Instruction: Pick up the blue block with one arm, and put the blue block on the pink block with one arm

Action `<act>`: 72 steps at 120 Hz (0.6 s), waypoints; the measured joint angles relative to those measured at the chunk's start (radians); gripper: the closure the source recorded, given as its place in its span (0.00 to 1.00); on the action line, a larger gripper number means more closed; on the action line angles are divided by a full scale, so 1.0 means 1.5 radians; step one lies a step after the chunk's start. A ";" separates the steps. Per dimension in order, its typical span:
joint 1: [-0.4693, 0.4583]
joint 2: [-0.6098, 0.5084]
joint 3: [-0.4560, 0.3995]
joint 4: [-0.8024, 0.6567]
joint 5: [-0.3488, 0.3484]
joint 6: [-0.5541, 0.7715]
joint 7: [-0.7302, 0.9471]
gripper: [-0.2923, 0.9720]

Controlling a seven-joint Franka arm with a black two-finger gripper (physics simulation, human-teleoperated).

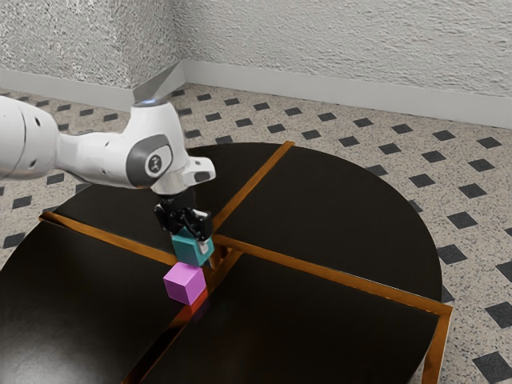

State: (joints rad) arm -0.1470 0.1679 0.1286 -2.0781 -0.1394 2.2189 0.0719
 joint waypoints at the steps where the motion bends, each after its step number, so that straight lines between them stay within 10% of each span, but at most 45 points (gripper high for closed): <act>1: 0.000 -0.003 0.000 -0.003 0.001 0.004 0.000 0.48; 72: 0.017 -0.103 0.008 -0.128 0.037 0.058 -0.007 0.48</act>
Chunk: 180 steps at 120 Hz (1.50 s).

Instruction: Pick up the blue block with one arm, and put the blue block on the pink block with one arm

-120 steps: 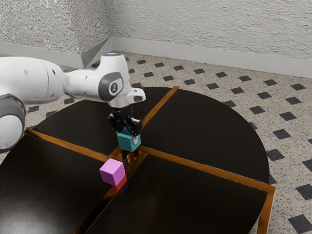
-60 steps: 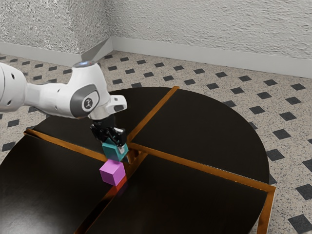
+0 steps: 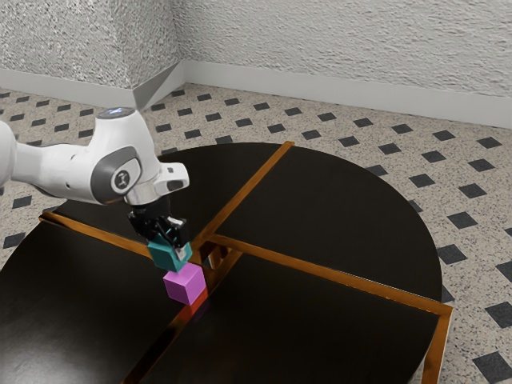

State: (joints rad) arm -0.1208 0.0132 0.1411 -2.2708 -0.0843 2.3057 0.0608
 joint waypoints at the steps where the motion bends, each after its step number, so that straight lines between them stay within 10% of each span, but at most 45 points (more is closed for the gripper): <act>1: 0.001 0.000 0.000 0.000 0.000 -0.001 0.000 0.48; 180: -0.009 0.018 -0.003 0.006 0.018 -0.016 -0.001 0.48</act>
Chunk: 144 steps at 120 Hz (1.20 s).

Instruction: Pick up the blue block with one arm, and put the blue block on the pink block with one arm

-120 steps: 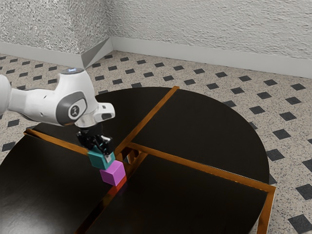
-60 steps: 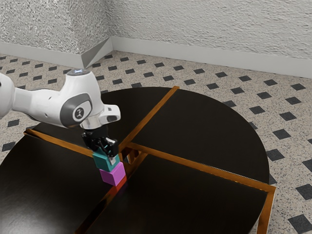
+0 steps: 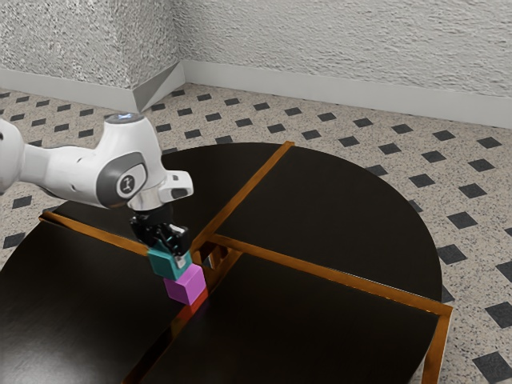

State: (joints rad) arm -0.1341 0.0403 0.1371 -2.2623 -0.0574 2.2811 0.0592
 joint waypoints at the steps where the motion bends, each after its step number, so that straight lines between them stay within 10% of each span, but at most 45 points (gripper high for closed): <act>1: -0.001 0.000 0.000 0.000 0.000 0.000 0.000 0.48; 144: -0.012 0.028 -0.004 0.029 0.000 0.000 0.001 0.48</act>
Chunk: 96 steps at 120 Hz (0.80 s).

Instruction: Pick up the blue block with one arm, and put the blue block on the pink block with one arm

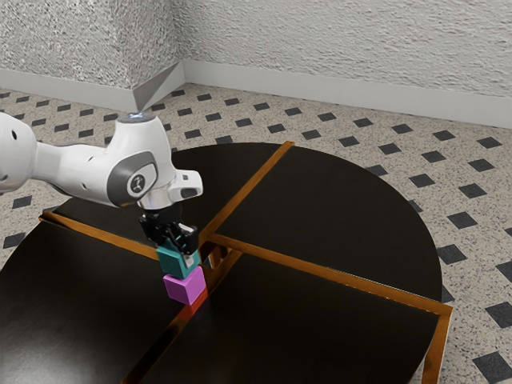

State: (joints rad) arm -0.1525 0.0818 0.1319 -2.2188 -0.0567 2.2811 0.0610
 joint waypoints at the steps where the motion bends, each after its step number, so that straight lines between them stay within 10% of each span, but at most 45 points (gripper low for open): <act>1: 0.000 0.000 0.000 0.000 0.000 0.000 0.000 0.48; 82: -0.005 0.007 -0.003 0.028 -0.009 -0.003 0.003 0.29; 96: -0.016 -0.079 0.008 0.146 0.000 -0.077 0.003 0.27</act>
State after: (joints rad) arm -0.1771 -0.0374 0.1436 -1.9993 -0.0574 2.1649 0.0657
